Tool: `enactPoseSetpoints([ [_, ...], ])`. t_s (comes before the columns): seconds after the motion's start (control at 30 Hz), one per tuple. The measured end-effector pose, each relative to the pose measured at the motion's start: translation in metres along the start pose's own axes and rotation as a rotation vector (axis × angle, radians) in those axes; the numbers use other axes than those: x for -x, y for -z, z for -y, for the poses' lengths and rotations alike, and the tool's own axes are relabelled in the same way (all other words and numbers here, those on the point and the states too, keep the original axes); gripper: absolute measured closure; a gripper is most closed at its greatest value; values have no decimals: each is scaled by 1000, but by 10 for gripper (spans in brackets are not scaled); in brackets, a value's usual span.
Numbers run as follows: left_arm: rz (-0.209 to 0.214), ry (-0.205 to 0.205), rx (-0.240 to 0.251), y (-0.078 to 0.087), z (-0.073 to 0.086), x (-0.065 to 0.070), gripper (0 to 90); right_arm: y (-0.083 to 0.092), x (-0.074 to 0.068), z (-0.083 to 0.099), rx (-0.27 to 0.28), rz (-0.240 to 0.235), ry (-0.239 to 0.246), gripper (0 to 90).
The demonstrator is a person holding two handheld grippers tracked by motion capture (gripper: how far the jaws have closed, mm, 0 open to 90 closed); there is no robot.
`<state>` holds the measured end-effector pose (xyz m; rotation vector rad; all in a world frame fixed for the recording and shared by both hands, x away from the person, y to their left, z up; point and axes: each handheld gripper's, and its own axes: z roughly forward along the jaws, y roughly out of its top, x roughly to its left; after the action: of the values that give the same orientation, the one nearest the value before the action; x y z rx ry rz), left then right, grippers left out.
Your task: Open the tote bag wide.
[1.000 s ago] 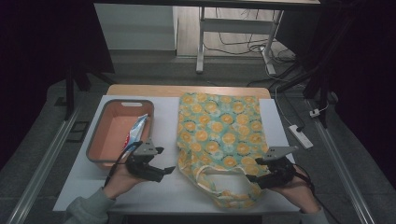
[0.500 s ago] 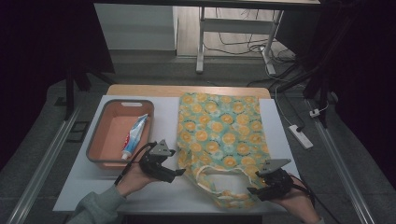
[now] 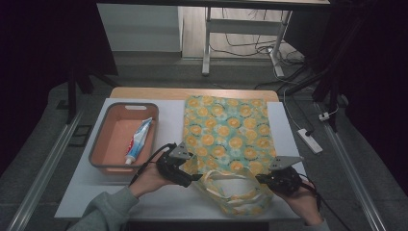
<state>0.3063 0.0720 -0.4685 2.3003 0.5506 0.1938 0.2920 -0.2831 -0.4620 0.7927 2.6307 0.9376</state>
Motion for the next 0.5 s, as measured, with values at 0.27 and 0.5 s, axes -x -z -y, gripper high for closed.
enactPoseSetpoints([
  [0.27, 77, -92, -35, -17, -7, 14, 143, -1, 3, 6, 14, -13, -29, 890],
  [0.5, 50, -138, -154, -40, -5, 20, 172, -2, 3, 6, 15, -20, -40, 890],
])
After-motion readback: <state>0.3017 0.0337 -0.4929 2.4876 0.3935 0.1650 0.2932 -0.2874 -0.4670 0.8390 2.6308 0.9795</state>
